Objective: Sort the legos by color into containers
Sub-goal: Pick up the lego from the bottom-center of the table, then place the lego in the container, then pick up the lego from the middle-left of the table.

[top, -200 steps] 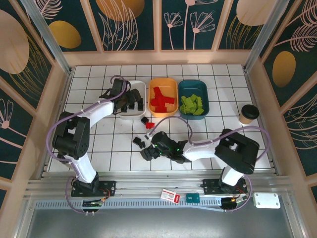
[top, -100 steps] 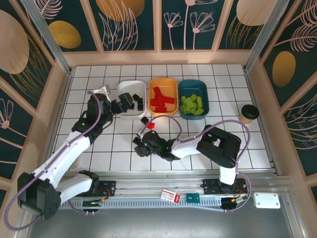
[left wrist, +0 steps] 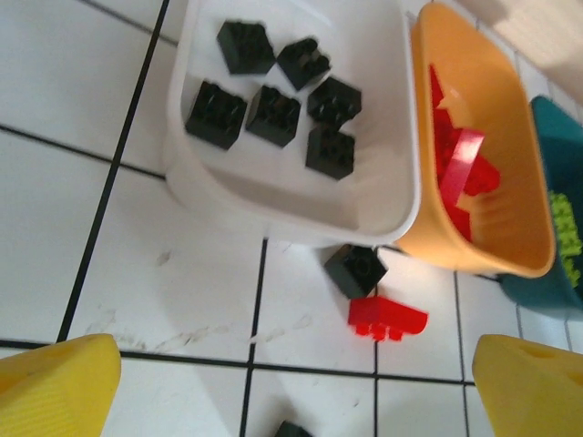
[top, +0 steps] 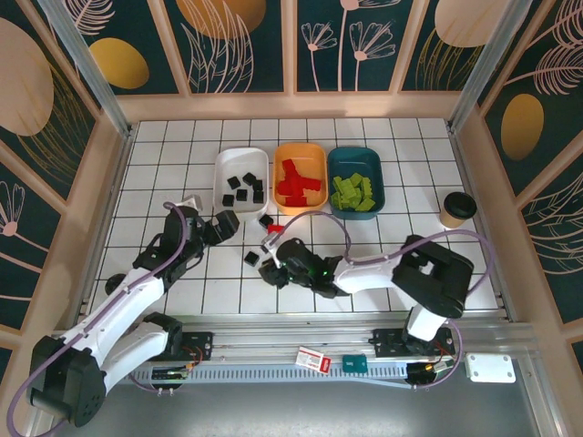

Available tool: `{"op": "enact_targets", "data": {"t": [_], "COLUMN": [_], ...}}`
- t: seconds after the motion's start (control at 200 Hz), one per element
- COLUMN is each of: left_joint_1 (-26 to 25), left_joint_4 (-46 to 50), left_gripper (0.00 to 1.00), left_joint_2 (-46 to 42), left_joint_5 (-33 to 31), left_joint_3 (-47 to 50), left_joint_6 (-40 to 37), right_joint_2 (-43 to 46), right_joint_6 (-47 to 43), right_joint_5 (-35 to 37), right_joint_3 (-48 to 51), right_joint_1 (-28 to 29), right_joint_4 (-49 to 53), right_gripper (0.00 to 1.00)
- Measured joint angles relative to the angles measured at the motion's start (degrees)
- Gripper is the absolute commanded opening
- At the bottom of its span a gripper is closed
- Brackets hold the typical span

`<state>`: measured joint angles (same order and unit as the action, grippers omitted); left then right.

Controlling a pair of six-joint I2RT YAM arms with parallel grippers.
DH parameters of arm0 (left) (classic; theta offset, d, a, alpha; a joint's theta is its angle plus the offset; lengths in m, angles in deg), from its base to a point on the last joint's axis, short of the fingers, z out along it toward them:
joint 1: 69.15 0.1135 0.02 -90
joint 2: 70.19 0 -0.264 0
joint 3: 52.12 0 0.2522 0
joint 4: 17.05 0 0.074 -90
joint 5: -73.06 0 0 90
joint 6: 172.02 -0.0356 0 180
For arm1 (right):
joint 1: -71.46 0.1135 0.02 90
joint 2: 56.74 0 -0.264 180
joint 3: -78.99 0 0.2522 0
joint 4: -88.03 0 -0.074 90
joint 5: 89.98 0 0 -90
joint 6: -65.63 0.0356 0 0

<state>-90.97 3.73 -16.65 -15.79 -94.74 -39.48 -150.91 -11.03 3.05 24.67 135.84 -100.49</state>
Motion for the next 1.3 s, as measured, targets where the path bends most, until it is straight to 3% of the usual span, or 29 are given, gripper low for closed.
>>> {"op": "enact_targets", "data": {"t": [0.2, 0.49, 0.561, 0.646, 0.721, 0.851, 1.006, 1.296], "left_joint_1": [0.0, -4.6, -5.9, -7.1, -8.2, -11.3, -16.2, -20.5], "left_joint_4": [0.0, -0.8, -0.9, -1.1, -1.3, -1.5, -1.9, -3.5], "left_gripper": [0.99, 0.97, 0.97, 0.95, 0.95, 0.89, 0.85, 0.5], "left_joint_2": [-1.0, -1.6, -0.6, 0.9, 2.9, 8.2, 15.3, 24.9], "left_joint_5": [0.7, 1.6, 1.6, 1.4, 1.1, -0.4, -3.6, -8.5], "left_joint_3": [4.5, 7.8, 7.9, 7.9, 7.8, 6.7, 3.7, -0.1], "left_joint_6": [0.4, 0.7, 0.7, 0.7, 0.6, 0.0, -1.0, -3.1], "right_joint_2": [0.5, -20.6, -25.1, -29.0, -30.7, -30.2, -22.9, -6.4], "right_joint_6": [-1.1, -1.0, -0.5, 0.5, 1.2, 2.3, 2.6, 5.4], "right_joint_5": [-2.9, -6.1, -6.2, -6.5, -6.8, -7.2, -6.9, -5.4], "right_joint_3": [-9.6, -37.3, -41.8, -46.0, -48.2, -47.8, -38.1, -17.9], "right_joint_1": [-9.4, -15.7, -16.4, -17.1, -17.9, -19.1, -19.5, -19.5], "right_joint_4": [2.2, 6.1, 7.5, 9.8, 11.4, 11.5, 9.9, 4.1], "right_gripper": [0.19, 0.21, 0.32, 0.62, 0.72, 0.74, 0.75, 0.75]}}
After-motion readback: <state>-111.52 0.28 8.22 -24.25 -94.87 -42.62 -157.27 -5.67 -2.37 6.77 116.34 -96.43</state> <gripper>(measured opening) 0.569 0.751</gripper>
